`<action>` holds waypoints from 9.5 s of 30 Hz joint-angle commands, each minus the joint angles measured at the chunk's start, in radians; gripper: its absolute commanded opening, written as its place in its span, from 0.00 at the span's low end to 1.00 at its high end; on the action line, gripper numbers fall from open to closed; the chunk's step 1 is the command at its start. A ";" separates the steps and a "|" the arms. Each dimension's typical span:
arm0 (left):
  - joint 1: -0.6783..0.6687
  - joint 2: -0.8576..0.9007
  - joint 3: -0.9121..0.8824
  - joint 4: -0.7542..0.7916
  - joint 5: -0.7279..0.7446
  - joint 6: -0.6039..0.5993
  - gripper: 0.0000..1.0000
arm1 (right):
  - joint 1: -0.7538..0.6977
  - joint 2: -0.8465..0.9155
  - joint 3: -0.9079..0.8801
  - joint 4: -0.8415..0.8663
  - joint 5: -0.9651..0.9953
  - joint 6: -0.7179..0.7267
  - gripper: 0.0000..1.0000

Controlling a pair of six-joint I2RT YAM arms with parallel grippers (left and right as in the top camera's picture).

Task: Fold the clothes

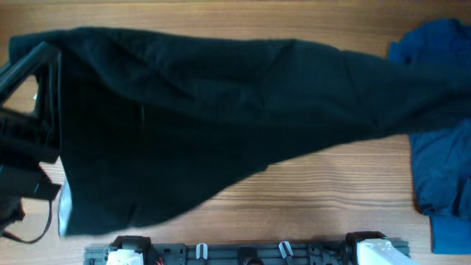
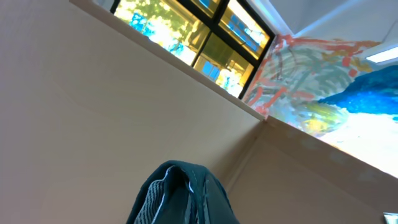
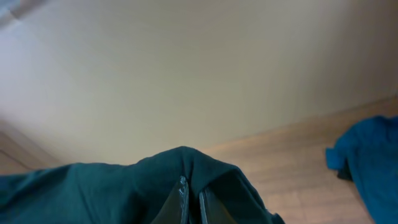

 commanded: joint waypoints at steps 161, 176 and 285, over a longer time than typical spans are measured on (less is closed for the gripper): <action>-0.068 1.009 -0.456 -0.795 -0.488 0.108 0.90 | -0.076 0.666 -1.366 0.161 -0.051 -0.103 0.40; -0.071 0.860 -0.241 -0.410 -0.388 0.148 0.04 | -0.075 0.526 -1.045 0.361 -0.063 -0.167 0.04; -0.106 0.824 -0.306 -0.278 -0.416 0.183 1.00 | -0.100 0.714 -1.257 1.565 -0.223 -0.461 0.47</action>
